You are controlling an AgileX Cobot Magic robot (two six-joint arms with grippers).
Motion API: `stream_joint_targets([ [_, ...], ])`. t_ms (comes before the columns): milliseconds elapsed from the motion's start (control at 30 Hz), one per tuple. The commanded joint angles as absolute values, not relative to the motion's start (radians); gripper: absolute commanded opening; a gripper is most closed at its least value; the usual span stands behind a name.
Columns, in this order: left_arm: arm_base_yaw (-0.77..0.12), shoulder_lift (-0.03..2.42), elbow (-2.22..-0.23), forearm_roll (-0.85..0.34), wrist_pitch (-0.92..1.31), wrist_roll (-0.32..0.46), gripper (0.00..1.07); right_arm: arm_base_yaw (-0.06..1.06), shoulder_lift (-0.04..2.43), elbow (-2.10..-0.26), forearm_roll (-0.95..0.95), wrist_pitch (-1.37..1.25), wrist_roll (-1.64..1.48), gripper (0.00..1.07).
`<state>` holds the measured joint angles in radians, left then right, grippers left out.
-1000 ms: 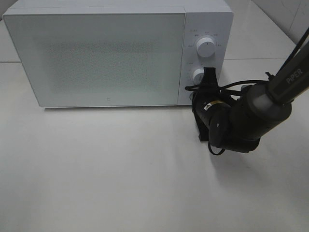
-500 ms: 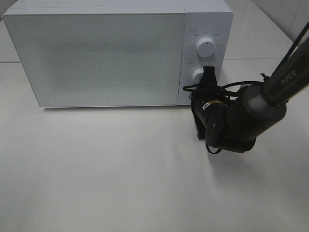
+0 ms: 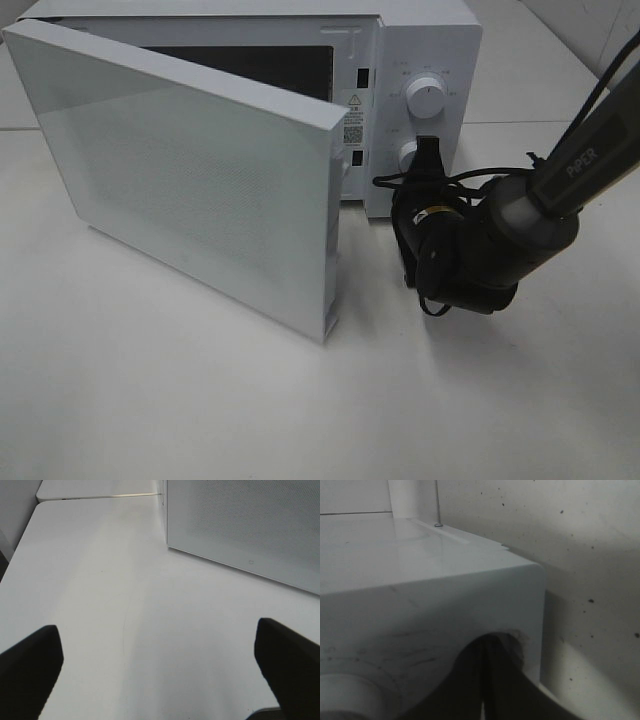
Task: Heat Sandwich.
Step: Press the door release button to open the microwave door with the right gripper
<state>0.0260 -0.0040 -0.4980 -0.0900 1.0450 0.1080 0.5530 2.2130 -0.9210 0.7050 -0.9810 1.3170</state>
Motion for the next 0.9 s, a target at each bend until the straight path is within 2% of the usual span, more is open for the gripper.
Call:
stream_joint_targets([
  [33, 0.028, -0.031, -0.496, -0.095, 1.029, 0.105, 1.0, 0.499, 2.214, -1.017, 0.644, -1.165, 1.307, 0.01],
  [900, 0.028, -0.031, -0.496, -0.095, 1.029, 0.105, 1.0, 0.5, 2.211, -1.017, 0.6, -0.976, 1.303, 0.0],
])
